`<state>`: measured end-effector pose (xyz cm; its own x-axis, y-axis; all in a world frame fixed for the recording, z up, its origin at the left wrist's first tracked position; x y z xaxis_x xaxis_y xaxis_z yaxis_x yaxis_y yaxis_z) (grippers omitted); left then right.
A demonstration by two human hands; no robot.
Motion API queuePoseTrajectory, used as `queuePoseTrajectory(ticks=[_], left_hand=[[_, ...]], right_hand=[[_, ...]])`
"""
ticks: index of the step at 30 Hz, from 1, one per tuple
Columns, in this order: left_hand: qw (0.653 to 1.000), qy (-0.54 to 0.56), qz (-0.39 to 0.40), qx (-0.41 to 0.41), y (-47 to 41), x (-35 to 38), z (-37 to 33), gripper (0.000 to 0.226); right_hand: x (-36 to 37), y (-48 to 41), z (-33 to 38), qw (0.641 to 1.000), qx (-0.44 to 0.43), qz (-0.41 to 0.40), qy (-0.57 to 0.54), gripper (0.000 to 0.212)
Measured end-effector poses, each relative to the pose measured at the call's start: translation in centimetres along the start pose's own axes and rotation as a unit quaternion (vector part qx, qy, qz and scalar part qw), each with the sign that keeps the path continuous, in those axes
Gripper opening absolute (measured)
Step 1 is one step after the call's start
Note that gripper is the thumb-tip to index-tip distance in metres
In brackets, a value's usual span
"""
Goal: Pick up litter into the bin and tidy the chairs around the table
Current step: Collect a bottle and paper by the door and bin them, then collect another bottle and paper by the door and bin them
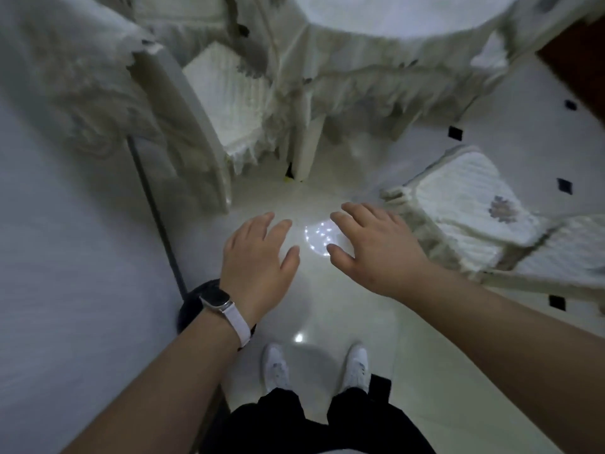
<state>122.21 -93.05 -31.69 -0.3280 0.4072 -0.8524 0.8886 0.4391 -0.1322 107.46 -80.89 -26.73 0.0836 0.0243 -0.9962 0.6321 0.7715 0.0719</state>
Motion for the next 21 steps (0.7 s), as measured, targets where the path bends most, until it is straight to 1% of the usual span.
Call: queuePoseTrajectory(ticks=[5,7,11,17,21], left_hand=[[0.991,-0.024,0.014,0.133,-3.4,0.5,-8.1,0.049],[0.985,-0.029,0.024,0.168,-4.4,1.4,-11.5,0.047],[0.968,-0.034,0.030,0.247,-5.9,3.6,-19.3,0.043],[0.937,-0.025,0.053,0.344,-5.6,7.2,-32.9,0.046],[0.918,-0.032,0.069,0.389,-4.9,10.1,-41.9,0.050]], right_hand=[[-4.4,4.5,-7.7,0.993,0.111,-0.036,-0.012,0.054],[-5.4,7.2,-11.1,0.987,0.155,-0.049,-0.016,0.055],[-6.3,13.4,-17.9,0.974,0.214,-0.068,0.000,0.055],[-7.7,23.4,-28.7,0.946,0.309,-0.094,-0.005,0.051],[-8.9,29.7,-35.8,0.929,0.355,-0.106,-0.027,0.057]])
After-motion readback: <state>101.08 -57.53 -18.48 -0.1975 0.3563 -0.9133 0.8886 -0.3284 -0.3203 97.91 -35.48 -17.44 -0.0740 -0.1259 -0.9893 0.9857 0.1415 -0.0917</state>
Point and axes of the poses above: each hand's wrist, its own y-axis away from the middle knuckle, its own x-axis out of the palm, z = x × y, the point moved 3 cm from there along -y, towards the middle knuckle, and after that the axes turned 14 degrees about x, right-handed, at the moved point
